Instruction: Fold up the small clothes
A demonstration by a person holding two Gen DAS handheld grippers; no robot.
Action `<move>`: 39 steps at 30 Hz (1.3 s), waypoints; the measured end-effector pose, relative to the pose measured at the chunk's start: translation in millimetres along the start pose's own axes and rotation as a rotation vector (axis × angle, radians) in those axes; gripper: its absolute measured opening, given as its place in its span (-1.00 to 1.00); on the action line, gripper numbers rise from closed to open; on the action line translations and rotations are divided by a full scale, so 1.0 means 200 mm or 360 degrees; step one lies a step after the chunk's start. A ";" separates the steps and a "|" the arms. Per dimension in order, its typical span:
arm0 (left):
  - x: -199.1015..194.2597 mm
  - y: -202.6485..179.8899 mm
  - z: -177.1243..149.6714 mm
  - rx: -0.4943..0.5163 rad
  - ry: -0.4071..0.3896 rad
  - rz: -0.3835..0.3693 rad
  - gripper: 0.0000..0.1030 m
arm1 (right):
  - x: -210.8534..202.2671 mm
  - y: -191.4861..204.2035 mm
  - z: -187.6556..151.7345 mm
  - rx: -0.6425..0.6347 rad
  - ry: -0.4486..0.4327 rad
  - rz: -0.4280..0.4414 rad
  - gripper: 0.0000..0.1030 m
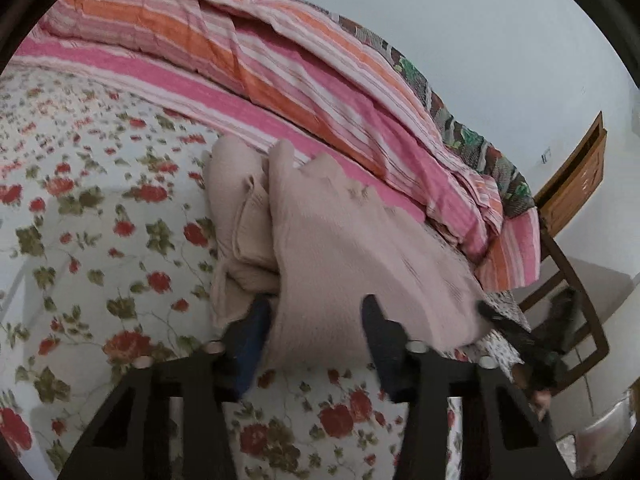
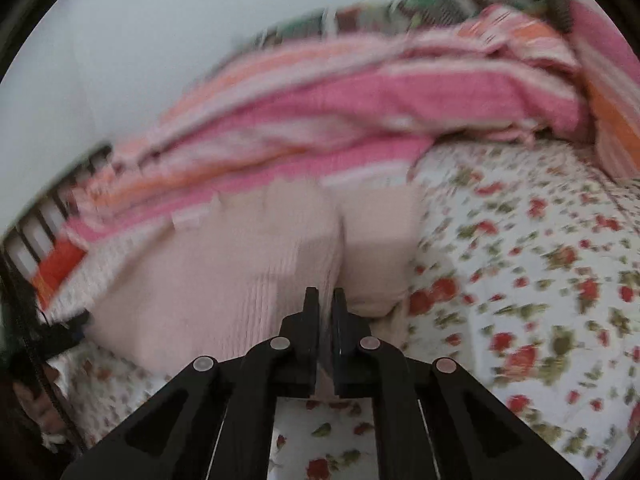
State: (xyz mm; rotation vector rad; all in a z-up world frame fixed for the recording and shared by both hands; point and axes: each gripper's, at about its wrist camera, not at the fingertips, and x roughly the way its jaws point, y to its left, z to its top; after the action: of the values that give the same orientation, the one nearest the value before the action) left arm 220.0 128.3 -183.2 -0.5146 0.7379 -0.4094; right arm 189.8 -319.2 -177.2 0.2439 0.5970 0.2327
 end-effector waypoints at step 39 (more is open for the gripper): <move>-0.05 -0.02 -0.02 0.0151 0.0007 0.0145 -0.16 | -0.08 -0.04 -0.04 -0.0062 0.0211 0.0065 -0.53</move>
State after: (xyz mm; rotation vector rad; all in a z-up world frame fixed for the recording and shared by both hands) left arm 209.6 129.0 -178.4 -0.3895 0.7397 -0.3590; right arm 173.3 -330.0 -176.4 0.2043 0.7186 0.3012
